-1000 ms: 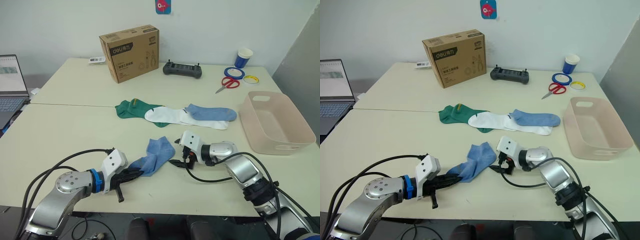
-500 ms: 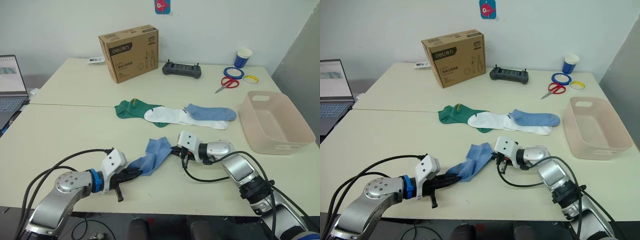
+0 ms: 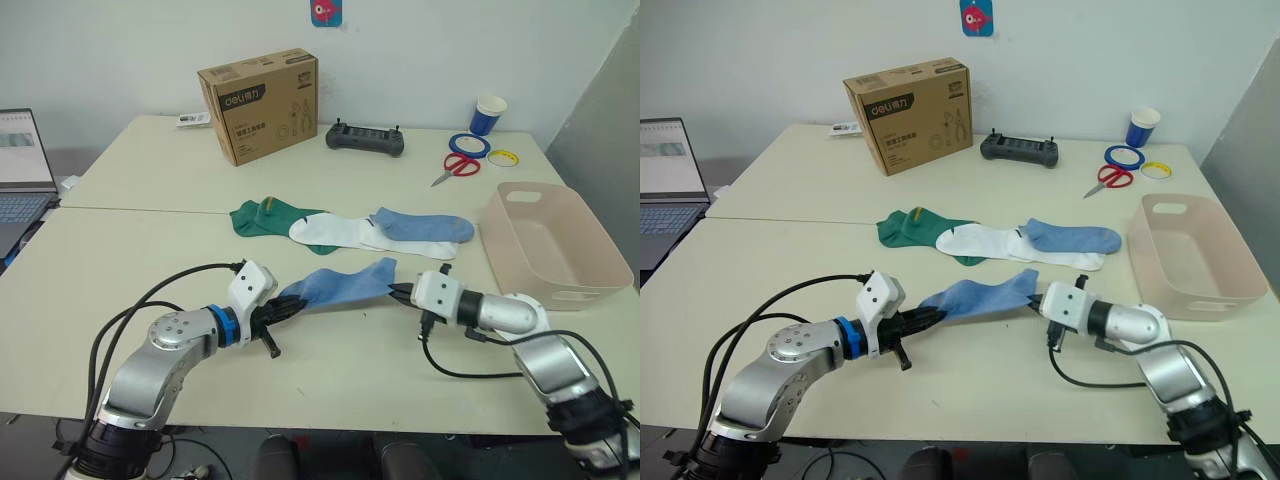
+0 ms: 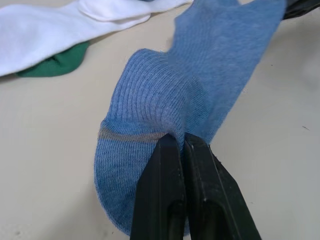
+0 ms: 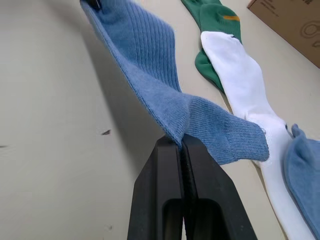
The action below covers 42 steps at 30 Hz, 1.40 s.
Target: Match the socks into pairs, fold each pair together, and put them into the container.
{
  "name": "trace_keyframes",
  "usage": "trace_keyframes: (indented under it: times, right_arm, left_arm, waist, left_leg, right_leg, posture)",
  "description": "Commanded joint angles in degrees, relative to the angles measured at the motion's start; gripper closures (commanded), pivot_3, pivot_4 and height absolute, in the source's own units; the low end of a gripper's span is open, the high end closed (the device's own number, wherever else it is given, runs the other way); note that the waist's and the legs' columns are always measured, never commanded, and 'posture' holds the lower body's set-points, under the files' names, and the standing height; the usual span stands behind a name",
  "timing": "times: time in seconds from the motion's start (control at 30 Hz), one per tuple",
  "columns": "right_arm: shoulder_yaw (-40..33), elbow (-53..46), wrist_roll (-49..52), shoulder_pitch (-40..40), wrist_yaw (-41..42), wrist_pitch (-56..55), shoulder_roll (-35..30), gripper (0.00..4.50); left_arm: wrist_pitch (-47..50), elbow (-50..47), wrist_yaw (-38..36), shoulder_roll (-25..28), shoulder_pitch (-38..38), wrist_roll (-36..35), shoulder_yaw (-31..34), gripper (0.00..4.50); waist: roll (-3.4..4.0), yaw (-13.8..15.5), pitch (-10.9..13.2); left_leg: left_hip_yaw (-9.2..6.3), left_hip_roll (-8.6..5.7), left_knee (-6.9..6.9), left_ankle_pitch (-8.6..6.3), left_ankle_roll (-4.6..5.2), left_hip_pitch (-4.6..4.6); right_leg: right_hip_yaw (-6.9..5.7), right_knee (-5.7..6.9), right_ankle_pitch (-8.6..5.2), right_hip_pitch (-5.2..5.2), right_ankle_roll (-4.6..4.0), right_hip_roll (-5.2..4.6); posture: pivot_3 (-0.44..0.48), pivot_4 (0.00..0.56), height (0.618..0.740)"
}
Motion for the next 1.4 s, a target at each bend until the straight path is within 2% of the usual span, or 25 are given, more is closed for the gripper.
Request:
trace_keyframes:
  times: [0.03,0.27,0.5,0.53,0.63,0.77,0.83,0.93,0.97,1.13,1.3,1.4]
  right_arm:
    - [-2.3,-8.9,0.7,4.7,-1.5,4.0,-1.0,4.44]
    - [-7.8,-16.1,4.9,14.8,-4.0,15.8,-0.9,4.44]
    - [-6.8,-16.7,7.4,15.3,-1.5,20.2,-3.1,4.44]
    - [-6.7,-16.7,7.9,15.3,-1.1,20.5,-3.2,4.49]
    - [-7.0,-16.8,8.7,15.6,-0.5,20.5,-4.0,3.83]
    - [-8.6,-16.8,11.5,15.3,1.9,21.2,-5.9,2.40]
    - [-10.4,-16.2,15.5,14.8,4.9,22.3,-7.1,1.66]
    - [-12.7,-13.4,20.4,12.9,10.7,22.2,-9.9,0.60]
    - [-13.6,-12.1,22.5,11.7,11.6,23.6,-10.2,0.28]
    - [-15.0,-5.9,25.7,6.3,7.7,27.7,-6.8,0.28]
    - [-12.6,-1.2,24.4,3.4,4.3,30.2,-3.7,0.28]
    - [-11.5,-0.7,23.9,2.6,2.5,31.2,-2.3,0.28]
  left_arm:
    - [3.5,-4.4,2.1,-0.1,1.6,-0.8,-0.5,4.50]
    - [9.5,-10.4,5.2,-0.4,4.5,-2.2,-1.8,4.50]
    - [7.7,-9.6,7.0,-1.2,5.9,-1.0,-3.1,4.50]
    - [7.3,-9.4,7.1,-1.1,6.0,-0.7,-3.1,4.26]
    - [7.0,-9.3,6.9,-0.7,6.6,-0.9,-2.7,3.51]
    - [6.6,-9.8,6.6,0.3,8.3,-1.3,-1.2,2.21]
    - [5.4,-10.1,6.2,0.7,9.8,-2.2,1.1,1.56]
    - [3.2,-9.4,2.4,2.5,12.7,-6.4,8.7,0.63]
    - [2.3,-8.7,0.4,3.4,13.6,-7.7,11.2,0.62]
    - [1.8,-3.4,-1.4,4.4,12.2,-10.6,16.4,0.62]
    - [1.4,0.2,0.5,2.5,9.3,-8.5,12.9,0.62]
    - [1.3,0.1,1.8,1.3,8.7,-7.3,10.3,0.62]
  waist:
    - [0.00,-0.1,0.0]
    - [-0.01,0.1,0.0]
    - [-0.03,0.0,0.0]
    - [-0.03,0.0,0.0]
    - [-0.03,0.0,0.0]
    - [-0.03,0.0,0.0]
    - [-0.03,0.0,0.0]
    - [-0.05,-0.3,0.0]
    - [-0.06,-0.4,0.0]
    - [-0.07,-0.6,0.0]
    - [-0.08,-0.4,0.0]
    - [-0.07,-0.5,0.0]
  left_leg:
    - [0.00,0.00,0.00,0.00,0.00,0.00]
    - [0.09,-0.08,0.09,0.01,-0.02,0.15]
    - [0.14,-0.18,0.09,0.01,-0.02,0.25]
    - [0.13,-0.18,0.09,0.01,-0.02,0.25]
    - [0.13,-0.18,0.06,0.01,-0.02,0.23]
    - [0.14,-0.18,0.05,0.01,-0.02,0.22]
    - [0.13,-0.17,0.04,0.01,-0.01,0.23]
    - [0.13,-0.16,0.04,0.01,-0.01,0.24]
    - [0.13,-0.15,0.05,0.01,-0.01,0.25]
    - [0.12,-0.18,0.07,0.01,-0.01,0.28]
    - [0.11,-0.25,0.06,0.01,-0.01,0.15]
    - [0.11,-0.24,0.03,0.00,-0.01,0.11]
  right_leg:
    - [0.01,0.00,-0.01,0.00,0.00,0.00]
    - [0.10,0.01,-0.04,0.12,-0.12,-0.15]
    - [0.15,0.01,-0.06,0.14,-0.19,-0.25]
    - [0.14,0.00,-0.07,0.15,-0.21,-0.24]
    - [0.14,0.00,-0.10,0.15,-0.24,-0.24]
    - [0.13,-0.01,-0.12,0.14,-0.24,-0.24]
    - [0.11,-0.01,-0.13,0.14,-0.27,-0.24]
    - [0.11,-0.01,-0.13,0.14,-0.29,-0.24]
    - [0.10,0.00,-0.13,0.14,-0.29,-0.24]
    - [0.08,-0.01,-0.13,0.10,-0.31,-0.26]
    - [0.09,-0.04,-0.13,0.12,-0.28,-0.30]
    - [0.09,-0.04,0.02,0.08,0.05,-0.29]
  posture:
    - [0.000,0.150,0.740]
    - [0.000,0.150,0.740]
    - [0.000,0.150,0.740]
    - [0.000,0.150,0.740]
    - [0.000,0.150,0.740]
    - [0.000,0.150,0.740]
    - [0.000,0.150,0.740]
    - [0.000,0.150,0.740]
    - [0.000,0.150,0.740]
    - [0.000,0.150,0.740]
    - [0.000,0.150,0.740]
    - [0.000,0.150,0.740]
